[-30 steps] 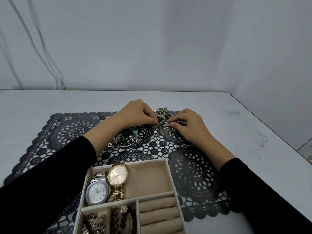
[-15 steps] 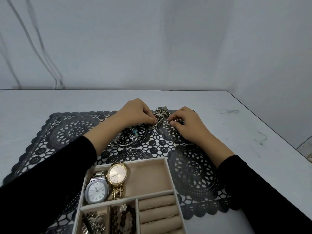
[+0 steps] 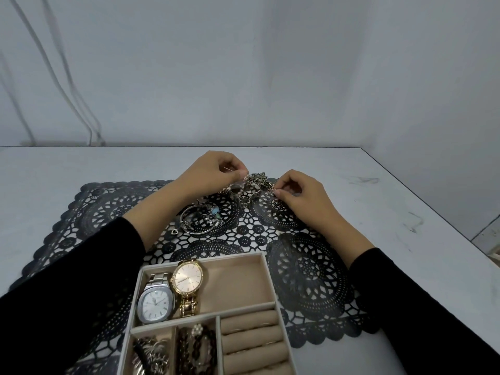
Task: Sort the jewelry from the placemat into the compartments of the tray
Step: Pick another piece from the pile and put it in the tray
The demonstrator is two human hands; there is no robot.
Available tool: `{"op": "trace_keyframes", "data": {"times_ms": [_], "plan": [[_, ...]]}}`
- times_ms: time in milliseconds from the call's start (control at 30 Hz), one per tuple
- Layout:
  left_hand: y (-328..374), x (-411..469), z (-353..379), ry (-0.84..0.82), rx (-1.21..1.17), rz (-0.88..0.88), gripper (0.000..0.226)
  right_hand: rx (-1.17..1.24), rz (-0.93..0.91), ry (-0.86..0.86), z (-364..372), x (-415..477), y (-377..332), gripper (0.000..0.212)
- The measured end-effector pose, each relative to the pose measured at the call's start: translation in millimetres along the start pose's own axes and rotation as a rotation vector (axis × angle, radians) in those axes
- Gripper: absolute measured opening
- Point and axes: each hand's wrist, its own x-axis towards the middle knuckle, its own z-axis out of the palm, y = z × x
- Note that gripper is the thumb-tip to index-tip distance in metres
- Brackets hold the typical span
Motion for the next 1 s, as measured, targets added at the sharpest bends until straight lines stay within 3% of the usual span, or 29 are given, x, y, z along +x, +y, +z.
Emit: {"op": "trace_keyframes", "data": {"times_ms": [233, 367, 1000], "plan": [[12, -9, -12, 0.075, -0.343, 0.045, 0.012, 0.214, 0.052, 0.039, -6, 0, -7, 0.006], [22, -17, -17, 0.143, -0.435, 0.064, 0.005, 0.355, 0.096, 0.075, -10, -3, -19, 0.009], [99, -104, -81, 0.274, -0.357, 0.206, 0.005, 0.764, -0.004, 0.04, -15, -42, -109, 0.011]]}}
